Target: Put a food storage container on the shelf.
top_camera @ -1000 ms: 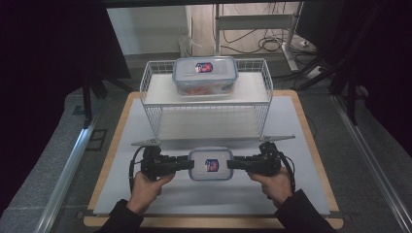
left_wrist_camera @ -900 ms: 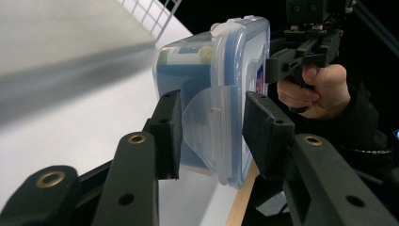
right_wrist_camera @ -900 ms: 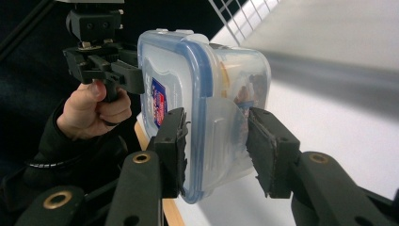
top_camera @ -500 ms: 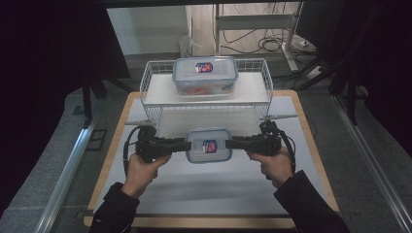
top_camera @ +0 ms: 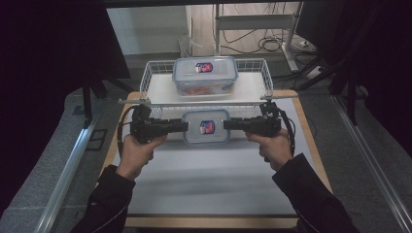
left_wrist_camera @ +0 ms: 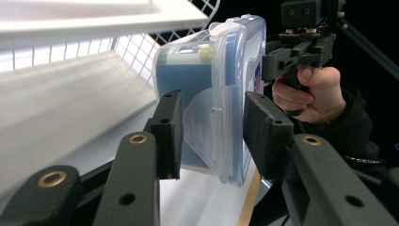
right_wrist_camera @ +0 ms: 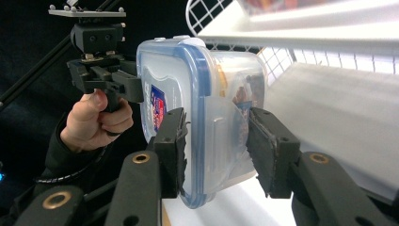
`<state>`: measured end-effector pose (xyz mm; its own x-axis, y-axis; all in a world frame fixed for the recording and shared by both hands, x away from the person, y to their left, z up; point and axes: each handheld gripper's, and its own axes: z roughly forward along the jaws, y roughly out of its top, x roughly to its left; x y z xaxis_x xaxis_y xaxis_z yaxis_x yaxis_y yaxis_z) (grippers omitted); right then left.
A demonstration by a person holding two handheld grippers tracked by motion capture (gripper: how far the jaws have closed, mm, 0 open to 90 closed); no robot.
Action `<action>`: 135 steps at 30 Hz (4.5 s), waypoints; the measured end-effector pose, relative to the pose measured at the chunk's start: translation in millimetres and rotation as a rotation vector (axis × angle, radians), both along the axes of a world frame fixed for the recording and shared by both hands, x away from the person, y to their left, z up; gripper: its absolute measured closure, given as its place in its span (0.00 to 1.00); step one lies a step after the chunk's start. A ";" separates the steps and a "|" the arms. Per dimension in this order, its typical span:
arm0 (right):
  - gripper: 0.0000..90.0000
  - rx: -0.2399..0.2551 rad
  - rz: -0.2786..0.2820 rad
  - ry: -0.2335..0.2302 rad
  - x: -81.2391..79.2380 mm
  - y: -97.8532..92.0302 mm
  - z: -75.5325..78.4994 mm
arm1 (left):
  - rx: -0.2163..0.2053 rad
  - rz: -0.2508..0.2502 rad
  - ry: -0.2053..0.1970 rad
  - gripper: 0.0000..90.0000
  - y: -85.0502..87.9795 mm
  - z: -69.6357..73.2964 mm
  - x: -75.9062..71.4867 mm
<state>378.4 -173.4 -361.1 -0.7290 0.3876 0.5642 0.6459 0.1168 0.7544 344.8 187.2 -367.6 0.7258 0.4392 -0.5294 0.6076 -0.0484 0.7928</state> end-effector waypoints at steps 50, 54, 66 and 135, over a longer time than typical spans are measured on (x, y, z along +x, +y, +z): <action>0.64 0.031 -0.082 -0.061 114.1 17.2 97.1 | -0.051 0.095 -0.022 0.65 10.4 89.4 117.7; 0.64 0.038 -0.094 -0.052 122.2 17.1 94.4 | -0.052 0.105 -0.017 0.65 9.1 85.1 123.7; 0.63 0.061 -0.111 -0.020 132.0 16.8 87.2 | -0.016 0.159 -0.043 0.60 4.2 83.7 125.9; 0.39 -0.260 -0.153 -0.402 57.4 38.4 44.7 | 0.253 0.194 -0.306 0.23 -30.5 36.4 50.4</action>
<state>435.8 -135.0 -316.3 -0.7930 0.5970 0.1214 0.3348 0.2605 0.9056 395.2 156.7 -331.2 0.7235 0.6711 -0.1615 0.3638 -0.1720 0.9154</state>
